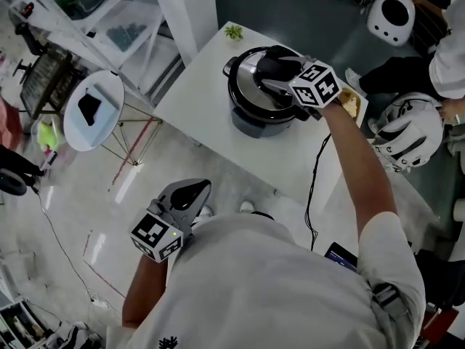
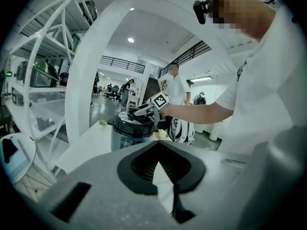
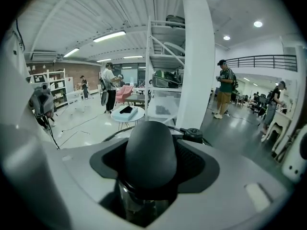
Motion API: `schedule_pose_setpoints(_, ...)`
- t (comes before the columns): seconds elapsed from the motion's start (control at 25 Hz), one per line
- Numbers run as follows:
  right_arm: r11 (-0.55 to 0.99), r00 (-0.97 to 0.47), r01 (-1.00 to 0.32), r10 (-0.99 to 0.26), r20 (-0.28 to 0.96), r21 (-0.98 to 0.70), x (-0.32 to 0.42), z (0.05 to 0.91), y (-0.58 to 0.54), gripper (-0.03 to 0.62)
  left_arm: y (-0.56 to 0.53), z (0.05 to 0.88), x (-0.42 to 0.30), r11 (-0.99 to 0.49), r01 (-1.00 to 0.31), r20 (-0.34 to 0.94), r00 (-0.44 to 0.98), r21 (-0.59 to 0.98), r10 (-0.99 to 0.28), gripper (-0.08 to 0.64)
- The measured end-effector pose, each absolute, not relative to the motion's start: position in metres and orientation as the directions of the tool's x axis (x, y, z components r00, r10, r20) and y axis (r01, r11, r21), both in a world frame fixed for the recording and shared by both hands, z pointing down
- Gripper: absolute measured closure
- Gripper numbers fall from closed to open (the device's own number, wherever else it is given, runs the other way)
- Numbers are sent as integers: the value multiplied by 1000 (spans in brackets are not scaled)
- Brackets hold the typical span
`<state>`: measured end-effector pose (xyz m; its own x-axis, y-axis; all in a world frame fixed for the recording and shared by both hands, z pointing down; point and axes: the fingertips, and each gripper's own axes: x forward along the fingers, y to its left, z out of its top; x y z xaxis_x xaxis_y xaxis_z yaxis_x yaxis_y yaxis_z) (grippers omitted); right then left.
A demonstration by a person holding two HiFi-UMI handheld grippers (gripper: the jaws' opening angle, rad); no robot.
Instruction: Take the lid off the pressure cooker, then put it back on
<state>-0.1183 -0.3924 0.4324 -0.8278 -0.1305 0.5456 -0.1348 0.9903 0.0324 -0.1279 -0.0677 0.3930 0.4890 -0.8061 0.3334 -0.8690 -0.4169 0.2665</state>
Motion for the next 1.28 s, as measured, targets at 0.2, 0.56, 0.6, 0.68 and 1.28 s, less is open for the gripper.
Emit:
schedule_pose_setpoints(0.2,992,-818,-120,-126,561,48,-120,434,-389,299,-65,393,-140,-419,-869,329,489,262,-808,555)
schedule_pose_setpoints(0.56,991,-816,-127,-130,563,46,-120,435,-391,301,-58,393,-155,-424,-866,320,494,266,-808,555)
schedule_pose_setpoints(0.6,991,-815,-126,-131,564,47,-120,435,-391,301,-57,392,-156,-425,-865,319,495,265,-809,555)
schedule_pose_setpoints(0.68,991,-814,-124,-131,566,52,-120,433,-391,301,-55,391,-159,-427,-865,316,496,264,-809,555)
schedule_pose_setpoints(1.28,990,-842,-117,-141,521,79,-121,378,-379,301,-46,389,-176,-465,-846,304,530,263,-792,555)
